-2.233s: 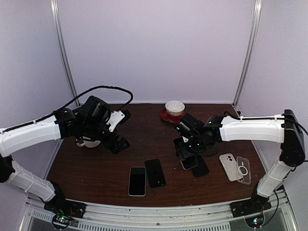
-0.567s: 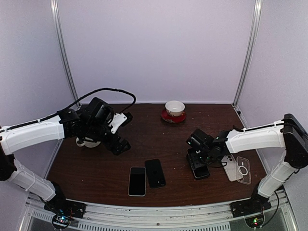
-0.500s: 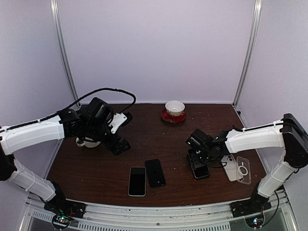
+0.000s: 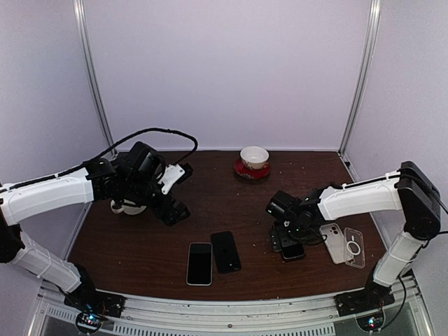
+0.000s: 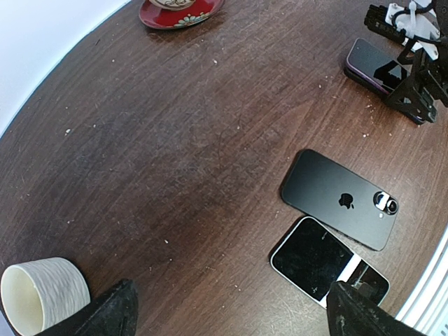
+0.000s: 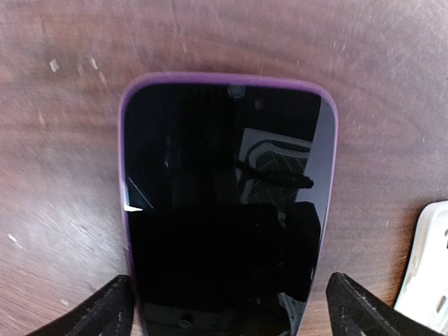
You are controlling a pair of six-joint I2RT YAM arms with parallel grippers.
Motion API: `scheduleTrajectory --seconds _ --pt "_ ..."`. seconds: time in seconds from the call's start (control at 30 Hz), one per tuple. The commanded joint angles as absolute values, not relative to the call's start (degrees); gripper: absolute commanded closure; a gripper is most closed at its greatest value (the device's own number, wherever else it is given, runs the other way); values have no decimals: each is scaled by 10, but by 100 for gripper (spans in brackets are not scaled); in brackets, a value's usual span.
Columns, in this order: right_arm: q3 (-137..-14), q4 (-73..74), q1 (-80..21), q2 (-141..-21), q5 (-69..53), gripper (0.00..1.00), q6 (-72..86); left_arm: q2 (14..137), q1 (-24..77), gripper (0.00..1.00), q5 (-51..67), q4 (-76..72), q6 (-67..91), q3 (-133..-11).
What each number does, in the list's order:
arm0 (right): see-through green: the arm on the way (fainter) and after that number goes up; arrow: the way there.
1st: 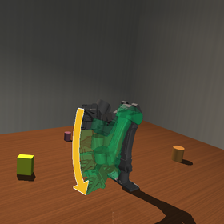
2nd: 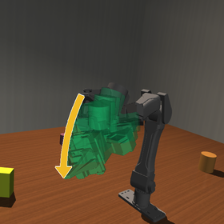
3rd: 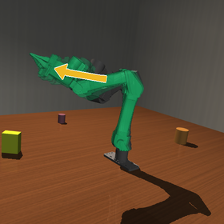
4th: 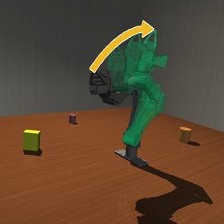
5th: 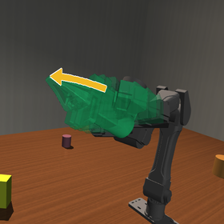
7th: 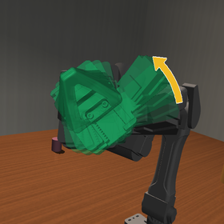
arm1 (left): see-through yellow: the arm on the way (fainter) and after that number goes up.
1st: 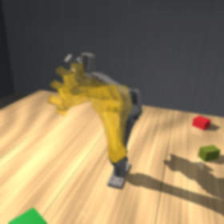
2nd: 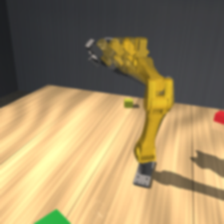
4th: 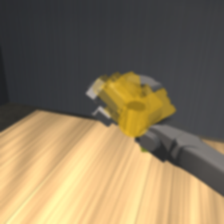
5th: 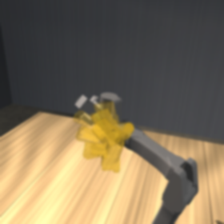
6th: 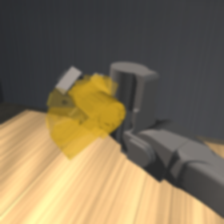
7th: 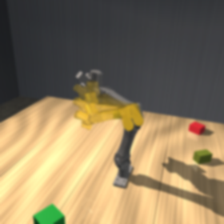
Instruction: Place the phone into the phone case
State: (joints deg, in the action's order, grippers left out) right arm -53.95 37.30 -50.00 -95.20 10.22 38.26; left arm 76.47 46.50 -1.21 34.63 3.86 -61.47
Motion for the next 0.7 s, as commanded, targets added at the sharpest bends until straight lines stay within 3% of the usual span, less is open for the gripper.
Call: scheduleTrajectory --seconds 0.0,0.5,0.67 --pt "-554 413 -497 -955 90 1 390 766 463 2 -5 339 29 -618" --pt "-569 407 -474 -1001 21 1 405 767 463 2 -3 341 29 -618" --pt "-565 403 -472 -1008 20 15 404 766 463 2 -1 342 29 -618"
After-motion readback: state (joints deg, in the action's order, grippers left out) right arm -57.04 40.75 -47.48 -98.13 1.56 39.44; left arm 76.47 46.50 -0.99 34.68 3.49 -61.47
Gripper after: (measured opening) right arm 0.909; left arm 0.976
